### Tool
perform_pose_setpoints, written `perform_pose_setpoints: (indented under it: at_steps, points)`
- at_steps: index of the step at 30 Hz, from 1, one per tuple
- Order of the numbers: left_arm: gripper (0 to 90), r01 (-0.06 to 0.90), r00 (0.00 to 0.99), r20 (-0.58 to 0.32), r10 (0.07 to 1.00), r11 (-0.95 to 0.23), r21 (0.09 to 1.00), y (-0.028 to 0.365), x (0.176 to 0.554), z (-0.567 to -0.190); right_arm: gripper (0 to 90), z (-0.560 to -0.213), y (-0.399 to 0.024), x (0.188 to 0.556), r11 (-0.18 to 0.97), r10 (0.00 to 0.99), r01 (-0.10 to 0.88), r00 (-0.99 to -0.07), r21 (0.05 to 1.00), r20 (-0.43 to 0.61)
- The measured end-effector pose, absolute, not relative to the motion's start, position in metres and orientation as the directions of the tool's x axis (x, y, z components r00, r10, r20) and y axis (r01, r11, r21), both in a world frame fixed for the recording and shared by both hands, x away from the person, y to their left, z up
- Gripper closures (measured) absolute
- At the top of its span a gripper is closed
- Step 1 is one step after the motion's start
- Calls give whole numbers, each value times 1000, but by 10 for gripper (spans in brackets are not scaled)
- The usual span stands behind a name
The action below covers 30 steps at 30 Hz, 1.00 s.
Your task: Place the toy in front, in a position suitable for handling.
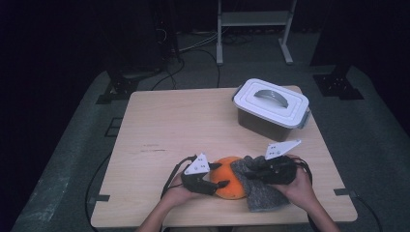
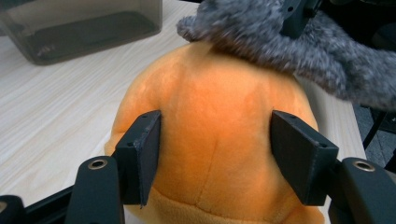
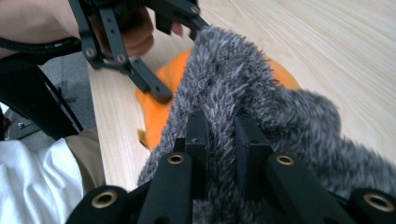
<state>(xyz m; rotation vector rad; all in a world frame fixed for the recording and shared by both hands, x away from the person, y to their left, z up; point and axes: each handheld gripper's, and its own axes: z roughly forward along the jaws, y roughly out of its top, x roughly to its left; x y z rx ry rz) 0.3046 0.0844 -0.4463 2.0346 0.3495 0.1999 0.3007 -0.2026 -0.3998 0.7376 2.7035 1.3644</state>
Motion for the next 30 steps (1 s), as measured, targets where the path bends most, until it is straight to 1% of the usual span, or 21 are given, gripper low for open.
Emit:
perform_pose_setpoints:
  at_steps: [6,11,16,18,21,25,30]
  points:
    - [334,186,942,-36,335,-427,885,93,309,-448,764,-412,-224,298,493,465,438,-863,752,198]
    - [328,189,941,-39,337,-425,885,93,310,-448,764,-419,-234,301,496,489,470,-846,730,214]
    - [321,172,944,-23,329,-432,885,90,308,-448,767,-401,-223,295,458,452,425,-868,781,207]
    - [318,159,944,-7,329,-438,885,88,306,-447,765,-395,-211,293,470,430,389,-885,792,180]
    - [316,147,946,8,325,-449,881,89,306,-446,763,-398,-202,292,505,425,372,-893,779,151]
    - [317,142,948,9,318,-448,883,89,306,-445,764,-408,-212,296,486,438,409,-879,772,190]
    - [315,133,949,19,313,-456,880,89,304,-445,762,-420,-236,302,479,499,471,-840,741,211]
